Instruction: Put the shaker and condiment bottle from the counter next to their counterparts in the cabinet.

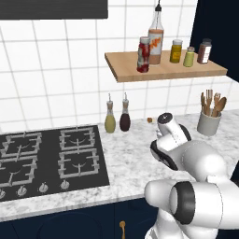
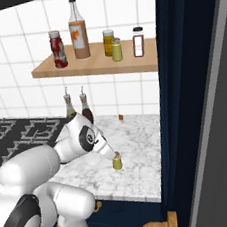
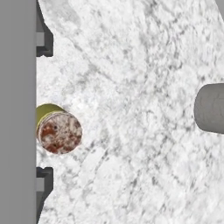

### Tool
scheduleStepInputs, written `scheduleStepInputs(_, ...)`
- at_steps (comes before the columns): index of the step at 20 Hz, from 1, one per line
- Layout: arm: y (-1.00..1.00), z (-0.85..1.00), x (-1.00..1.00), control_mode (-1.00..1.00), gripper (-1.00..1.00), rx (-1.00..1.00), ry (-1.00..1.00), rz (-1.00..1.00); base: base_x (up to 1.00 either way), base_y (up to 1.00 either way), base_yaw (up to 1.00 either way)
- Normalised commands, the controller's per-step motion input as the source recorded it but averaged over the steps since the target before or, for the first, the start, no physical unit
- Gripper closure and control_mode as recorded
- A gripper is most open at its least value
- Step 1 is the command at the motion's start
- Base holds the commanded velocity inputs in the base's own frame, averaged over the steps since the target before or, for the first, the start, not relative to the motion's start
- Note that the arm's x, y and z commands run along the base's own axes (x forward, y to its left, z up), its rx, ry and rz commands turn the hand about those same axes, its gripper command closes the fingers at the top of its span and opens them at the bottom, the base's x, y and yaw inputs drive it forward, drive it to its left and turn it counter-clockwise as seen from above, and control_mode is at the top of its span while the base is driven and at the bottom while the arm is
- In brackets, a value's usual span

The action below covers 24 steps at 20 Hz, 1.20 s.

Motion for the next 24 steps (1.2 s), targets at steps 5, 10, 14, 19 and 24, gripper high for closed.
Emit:
scheduleStepInputs(5, -0.03, -0.07, 0.0, -1.0, -1.0, 0.03, 0.0, 0.0, 0.0, 0.0, 0.0)
scheduleStepInputs(10, -0.14, 0.0, 0.0, -1.0, -1.0, 0.07, 0.0, 0.0, 0.0, 0.0, 0.0)
scheduleStepInputs(14, -0.05, -0.03, 0.0, -1.0, -1.0, 0.01, 0.0, 0.0, 0.0, 0.0, 0.0)
scheduleStepInputs(19, 0.0, -0.1, 0.0, -1.0, -1.0, 0.0, 0.0, 0.0, 0.0, 0.0, 0.0)
scheduleStepInputs(24, -0.06, -0.02, 0.0, -1.0, -1.0, 0.02, 0.0, 0.0, 0.0, 0.0, 0.0)
